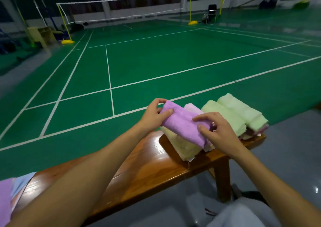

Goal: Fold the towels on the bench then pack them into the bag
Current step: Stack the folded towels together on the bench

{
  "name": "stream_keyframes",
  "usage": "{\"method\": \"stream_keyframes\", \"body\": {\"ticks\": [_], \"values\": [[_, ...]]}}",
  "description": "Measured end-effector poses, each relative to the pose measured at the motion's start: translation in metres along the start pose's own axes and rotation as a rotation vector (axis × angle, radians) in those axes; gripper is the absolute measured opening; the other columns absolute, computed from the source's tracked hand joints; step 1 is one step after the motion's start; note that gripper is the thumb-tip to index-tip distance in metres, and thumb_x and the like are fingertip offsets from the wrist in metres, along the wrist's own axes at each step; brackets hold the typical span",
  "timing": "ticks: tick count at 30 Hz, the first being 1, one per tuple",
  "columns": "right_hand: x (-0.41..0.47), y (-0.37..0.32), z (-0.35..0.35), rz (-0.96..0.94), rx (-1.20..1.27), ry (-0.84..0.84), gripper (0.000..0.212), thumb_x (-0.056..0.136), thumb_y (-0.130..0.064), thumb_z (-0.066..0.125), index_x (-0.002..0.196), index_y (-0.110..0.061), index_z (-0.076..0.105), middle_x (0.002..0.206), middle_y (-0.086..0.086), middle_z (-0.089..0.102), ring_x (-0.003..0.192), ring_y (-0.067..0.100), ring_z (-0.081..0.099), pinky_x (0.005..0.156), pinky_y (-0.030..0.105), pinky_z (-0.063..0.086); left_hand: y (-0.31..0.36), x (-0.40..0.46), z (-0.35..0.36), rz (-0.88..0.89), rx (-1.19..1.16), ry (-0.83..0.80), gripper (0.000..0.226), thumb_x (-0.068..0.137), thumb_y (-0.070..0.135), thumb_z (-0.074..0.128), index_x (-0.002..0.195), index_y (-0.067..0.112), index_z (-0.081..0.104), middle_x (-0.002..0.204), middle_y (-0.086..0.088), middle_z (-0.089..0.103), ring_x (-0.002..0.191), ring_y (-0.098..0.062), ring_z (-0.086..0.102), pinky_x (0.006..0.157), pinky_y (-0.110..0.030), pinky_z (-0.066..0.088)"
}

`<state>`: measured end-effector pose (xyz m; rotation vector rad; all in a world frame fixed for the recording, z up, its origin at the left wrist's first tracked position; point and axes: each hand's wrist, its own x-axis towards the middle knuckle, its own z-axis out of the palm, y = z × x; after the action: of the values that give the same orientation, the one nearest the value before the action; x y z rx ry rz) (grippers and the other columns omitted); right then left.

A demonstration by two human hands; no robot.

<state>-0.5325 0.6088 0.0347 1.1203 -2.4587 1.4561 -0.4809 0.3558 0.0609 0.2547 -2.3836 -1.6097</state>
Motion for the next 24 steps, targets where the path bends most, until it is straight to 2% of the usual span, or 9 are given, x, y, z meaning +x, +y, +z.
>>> {"method": "stream_keyframes", "body": {"ticks": [2, 4, 6, 8, 10, 12, 15, 19, 24], "values": [[0.005, 0.019, -0.022, 0.028, -0.031, 0.038, 0.029, 0.092, -0.010, 0.069, 0.111, -0.030, 0.074, 0.115, -0.001, 0.062, 0.108, -0.001, 0.053, 0.083, 0.004, 0.041, 0.011, 0.025, 0.029, 0.015, 0.024, -0.011, 0.041, 0.099, 0.023, 0.071, 0.134, 0.015, 0.052, 0.103, -0.010, 0.072, 0.078, -0.013, 0.066, 0.058, -0.022, 0.055], [0.012, 0.039, -0.043, 0.061, -0.061, 0.085, 0.031, 0.089, -0.009, 0.070, 0.111, -0.030, 0.075, 0.116, 0.002, 0.063, 0.109, -0.006, 0.051, 0.084, 0.003, 0.039, 0.019, 0.053, 0.057, 0.024, 0.056, -0.013, 0.040, 0.099, 0.021, 0.071, 0.134, 0.014, 0.052, 0.099, -0.005, 0.067, 0.072, -0.006, 0.060, 0.054, -0.015, 0.047], [0.022, 0.060, -0.061, 0.102, -0.093, 0.137, 0.030, 0.088, -0.012, 0.070, 0.109, -0.031, 0.076, 0.116, 0.004, 0.063, 0.108, -0.010, 0.048, 0.084, 0.002, 0.037, 0.025, 0.082, 0.084, 0.039, 0.094, -0.033, 0.040, 0.099, 0.022, 0.071, 0.134, 0.014, 0.053, 0.105, -0.006, 0.066, 0.080, -0.011, 0.062, 0.061, -0.017, 0.050], [0.034, 0.078, -0.075, 0.148, -0.132, 0.175, 0.028, 0.085, -0.022, 0.067, 0.107, -0.035, 0.076, 0.116, 0.004, 0.063, 0.108, -0.011, 0.045, 0.087, 0.004, 0.036, 0.031, 0.110, 0.107, 0.063, 0.157, -0.036, 0.042, 0.096, 0.027, 0.073, 0.132, 0.016, 0.055, 0.120, -0.010, 0.067, 0.096, -0.021, 0.065, 0.081, -0.034, 0.057], [0.043, 0.096, -0.084, 0.206, -0.173, 0.186, 0.028, 0.084, -0.023, 0.067, 0.108, -0.035, 0.076, 0.117, 0.004, 0.062, 0.105, -0.010, 0.046, 0.092, 0.016, 0.039, 0.033, 0.134, 0.129, 0.083, 0.240, -0.022, 0.044, 0.094, 0.030, 0.073, 0.133, 0.017, 0.056, 0.130, -0.007, 0.065, 0.110, -0.027, 0.065, 0.098, -0.044, 0.054], [0.047, 0.111, -0.086, 0.287, -0.249, 0.137, 0.028, 0.085, -0.022, 0.069, 0.111, -0.032, 0.077, 0.118, 0.006, 0.057, 0.099, 0.003, 0.052, 0.096, 0.030, 0.046, 0.029, 0.147, 0.146, 0.113, 0.407, -0.042, 0.044, 0.093, 0.031, 0.072, 0.134, 0.023, 0.056, 0.124, -0.005, 0.068, 0.109, -0.028, 0.065, 0.097, -0.042, 0.054], [0.047, 0.120, -0.079, 0.403, -0.488, -0.021, 0.032, 0.088, -0.034, 0.064, 0.119, -0.035, 0.073, 0.120, 0.007, 0.053, 0.097, 0.026, 0.059, 0.087, 0.039, 0.053, 0.013, 0.147, 0.166, 0.168, 0.785, -0.139, 0.038, 0.094, 0.036, 0.064, 0.132, 0.034, 0.060, 0.122, -0.001, 0.071, 0.110, -0.028, 0.065, 0.091, -0.043, 0.055], [0.051, 0.118, -0.075, 0.322, -0.769, 0.002, 0.031, 0.093, -0.046, 0.056, 0.118, -0.039, 0.073, 0.119, 0.002, 0.056, 0.108, 0.028, 0.044, 0.091, 0.041, 0.045, 0.008, 0.149, 0.169, 0.229, 0.842, -0.143, 0.039, 0.096, 0.036, 0.062, 0.134, 0.031, 0.061, 0.125, -0.003, 0.068, 0.112, -0.027, 0.063, 0.092, -0.043, 0.054], [0.058, 0.094, -0.079, 0.302, -0.767, 0.032, 0.029, 0.094, -0.045, 0.058, 0.114, -0.032, 0.075, 0.123, 0.003, 0.057, 0.112, 0.030, 0.045, 0.095, 0.042, 0.045, 0.031, 0.136, 0.141, 0.241, 0.790, -0.084, 0.044, 0.094, 0.037, 0.063, 0.137, 0.030, 0.058, 0.127, -0.003, 0.063, 0.119, -0.025, 0.059, 0.099, -0.047, 0.052]]}}
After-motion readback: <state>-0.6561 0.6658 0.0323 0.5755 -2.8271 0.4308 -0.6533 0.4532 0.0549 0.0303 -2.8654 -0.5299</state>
